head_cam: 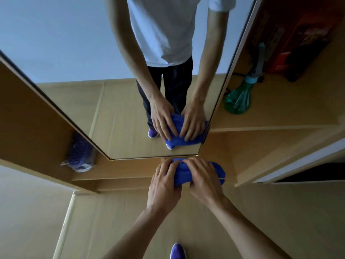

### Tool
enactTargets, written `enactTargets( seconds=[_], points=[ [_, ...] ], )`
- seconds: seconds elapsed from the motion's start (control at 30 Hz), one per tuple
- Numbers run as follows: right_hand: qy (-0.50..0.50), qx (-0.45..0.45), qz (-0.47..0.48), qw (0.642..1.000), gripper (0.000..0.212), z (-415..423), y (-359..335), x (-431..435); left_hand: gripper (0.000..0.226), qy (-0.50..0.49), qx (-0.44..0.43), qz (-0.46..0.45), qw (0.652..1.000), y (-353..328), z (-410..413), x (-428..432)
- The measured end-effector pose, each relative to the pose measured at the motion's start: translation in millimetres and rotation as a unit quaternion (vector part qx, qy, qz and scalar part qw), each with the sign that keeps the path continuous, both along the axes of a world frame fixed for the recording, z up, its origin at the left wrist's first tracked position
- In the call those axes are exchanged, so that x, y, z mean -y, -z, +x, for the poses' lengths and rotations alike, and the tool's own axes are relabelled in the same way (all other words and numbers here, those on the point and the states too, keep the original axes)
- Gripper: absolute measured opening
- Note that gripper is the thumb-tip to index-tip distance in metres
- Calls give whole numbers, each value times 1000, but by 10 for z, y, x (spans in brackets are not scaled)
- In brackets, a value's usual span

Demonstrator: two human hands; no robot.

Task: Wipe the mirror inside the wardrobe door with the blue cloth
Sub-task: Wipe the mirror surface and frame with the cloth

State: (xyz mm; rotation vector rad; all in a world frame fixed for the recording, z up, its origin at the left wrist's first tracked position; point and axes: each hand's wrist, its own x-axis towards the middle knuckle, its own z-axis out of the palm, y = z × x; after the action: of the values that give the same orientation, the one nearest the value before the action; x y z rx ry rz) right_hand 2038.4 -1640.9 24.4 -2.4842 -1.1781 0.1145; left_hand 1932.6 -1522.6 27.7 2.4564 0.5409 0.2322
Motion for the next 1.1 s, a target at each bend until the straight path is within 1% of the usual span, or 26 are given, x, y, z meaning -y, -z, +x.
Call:
enactTargets(
  seconds=[0.03,0.17,0.23,0.27,0.37,0.5,0.77,0.93,1.1],
  points=[
    [3,6,18,1000,48,-9,-124,-1,70,-8,21,-5,1000,-105,-28,-8],
    [-6,17,60,998,50,-63,-633,-38,76,-14,95,-7,995,-578,-146,-79],
    [-10,16,80,997,57,-93,-892,-78,79,-14,130,-4,991,-825,-198,-141],
    [-12,22,90,996,58,-113,-1031,-108,79,-17,149,-4,989,-947,-221,-176],
    [-19,39,114,992,56,-169,-1463,-210,77,-26,199,-8,980,-1319,-274,-269],
    [-32,56,149,987,52,-259,-2050,-336,82,-25,248,-5,968,-1839,-354,-401],
    [-27,179,204,962,46,-455,-3184,-492,75,-4,353,1,936,-2909,-510,-569],
    [-29,242,231,942,44,-581,-3803,-539,76,18,401,40,915,-3453,-579,-666],
    [-42,309,237,920,47,-698,-4384,-536,77,41,442,83,892,-3935,-639,-799]
  ],
)
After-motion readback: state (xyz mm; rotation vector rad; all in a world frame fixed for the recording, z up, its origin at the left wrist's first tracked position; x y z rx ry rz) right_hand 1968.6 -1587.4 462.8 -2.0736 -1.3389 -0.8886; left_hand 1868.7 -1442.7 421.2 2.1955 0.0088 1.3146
